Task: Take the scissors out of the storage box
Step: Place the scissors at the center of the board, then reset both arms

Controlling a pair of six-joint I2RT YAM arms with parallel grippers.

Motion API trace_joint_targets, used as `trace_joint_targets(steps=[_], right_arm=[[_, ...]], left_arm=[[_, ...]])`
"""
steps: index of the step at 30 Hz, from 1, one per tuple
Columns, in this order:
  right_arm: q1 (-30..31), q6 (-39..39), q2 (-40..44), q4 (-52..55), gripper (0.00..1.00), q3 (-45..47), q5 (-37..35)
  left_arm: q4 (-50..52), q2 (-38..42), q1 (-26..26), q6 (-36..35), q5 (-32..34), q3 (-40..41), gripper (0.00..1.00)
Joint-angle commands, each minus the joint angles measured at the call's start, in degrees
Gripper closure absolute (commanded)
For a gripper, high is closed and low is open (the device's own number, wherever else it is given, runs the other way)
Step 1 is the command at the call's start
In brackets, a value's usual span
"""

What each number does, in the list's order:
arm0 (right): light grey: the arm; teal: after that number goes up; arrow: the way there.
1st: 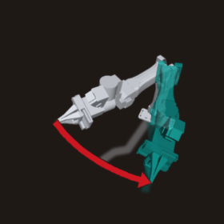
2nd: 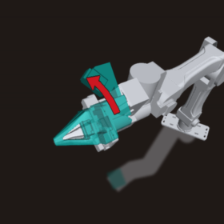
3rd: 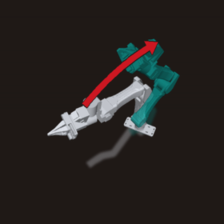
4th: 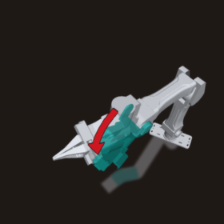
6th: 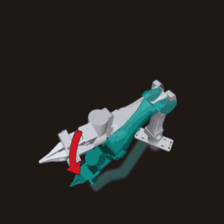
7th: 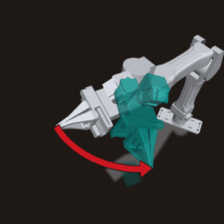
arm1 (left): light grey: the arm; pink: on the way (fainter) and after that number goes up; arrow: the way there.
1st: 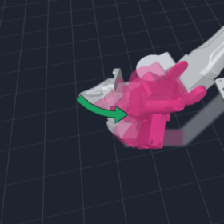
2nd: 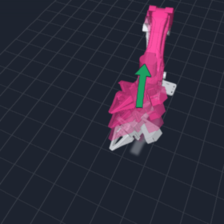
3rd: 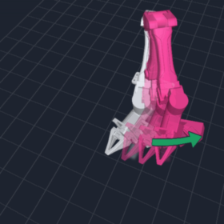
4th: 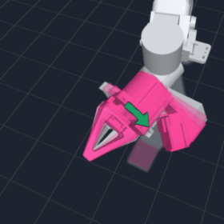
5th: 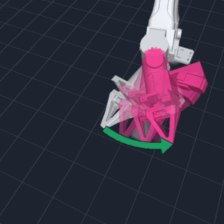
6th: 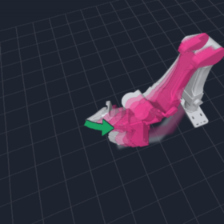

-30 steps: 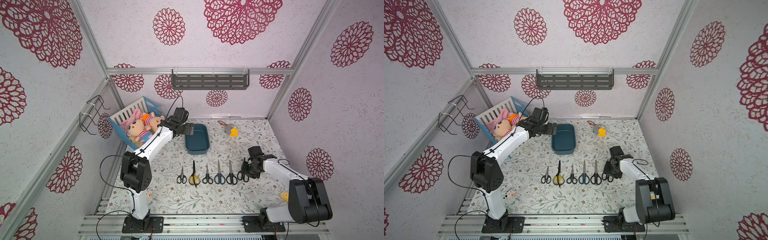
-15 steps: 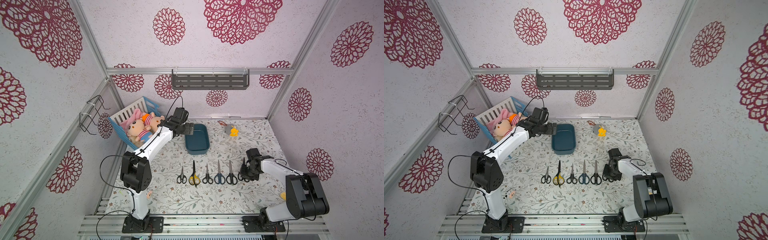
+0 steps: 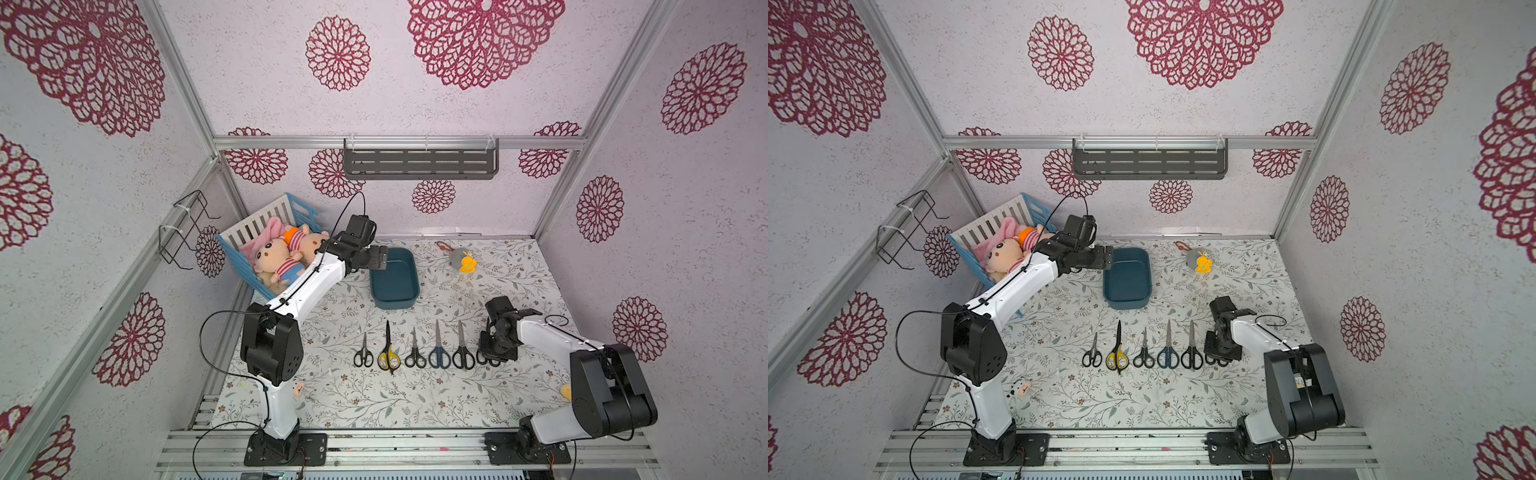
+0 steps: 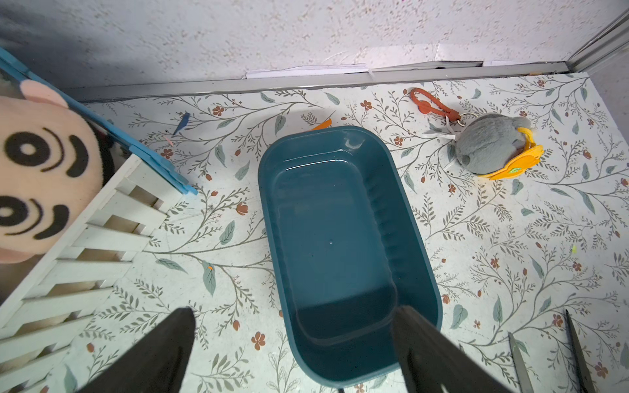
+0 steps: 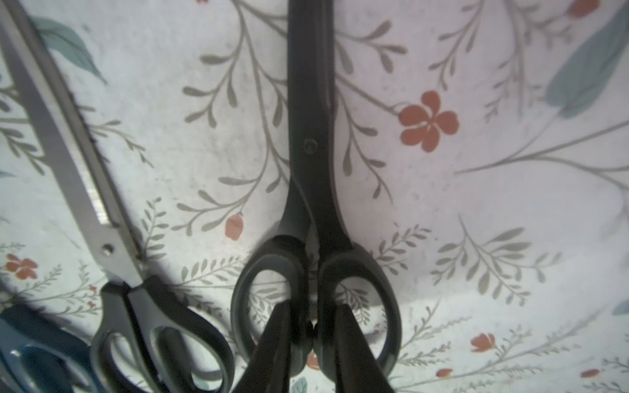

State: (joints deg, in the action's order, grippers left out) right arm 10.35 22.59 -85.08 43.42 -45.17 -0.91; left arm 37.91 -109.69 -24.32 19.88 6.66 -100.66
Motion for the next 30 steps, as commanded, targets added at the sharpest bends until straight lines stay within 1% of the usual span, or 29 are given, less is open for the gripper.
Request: trace_joint_targets(steps=[1, 8, 11, 14, 17, 20, 25, 26, 28, 30], right_arm=[[0.5, -2.5, -1.1, 1.9, 0.78, -2.2, -3.9], [2.4, -3.0, -2.4, 0.2, 0.76, -1.5, -2.2], [2.5, -3.0, -2.6, -0.3, 0.68, -1.2, -2.1], [2.6, -2.6, -1.7, -0.6, 0.58, -1.8, -1.8], [2.6, -2.3, -0.7, -0.1, 0.53, -3.7, -2.4], [2.5, -2.5, -0.4, 1.4, 0.51, -6.3, -2.9], [2.6, -3.2, 0.7, 4.9, 0.44, -13.8, -4.0], [2.6, -3.8, 0.8, 5.5, 0.41, -15.6, -4.1], [2.5, -4.5, 0.1, 6.6, 0.02, -18.9, -4.1], [2.4, -5.2, -0.1, 5.1, 0.01, -21.2, -4.3]], left_arm=[[0.1, -0.5, 0.8, 0.3, -0.9, -2.2, 0.03], [0.4, -0.2, 1.3, -0.1, -0.9, -2.0, 0.03], [0.6, 0.2, 1.5, -0.2, -0.8, -1.9, 0.03], [0.6, 0.6, 1.9, -0.2, -0.9, -1.6, 0.03], [0.3, 1.3, 2.3, 0.0, -0.9, -1.2, 0.03], [0.2, 1.7, 2.7, 0.1, -0.9, -1.0, 0.03], [0.2, 2.8, 3.6, 0.9, -0.9, -0.6, 0.03], [0.1, 3.3, 4.0, 1.2, -1.3, -0.4, 0.03], [-0.5, 4.6, 4.7, 1.7, -1.5, 0.8, 0.03], [-1.4, 6.5, 5.7, 2.1, -0.5, 2.5, 0.03]])
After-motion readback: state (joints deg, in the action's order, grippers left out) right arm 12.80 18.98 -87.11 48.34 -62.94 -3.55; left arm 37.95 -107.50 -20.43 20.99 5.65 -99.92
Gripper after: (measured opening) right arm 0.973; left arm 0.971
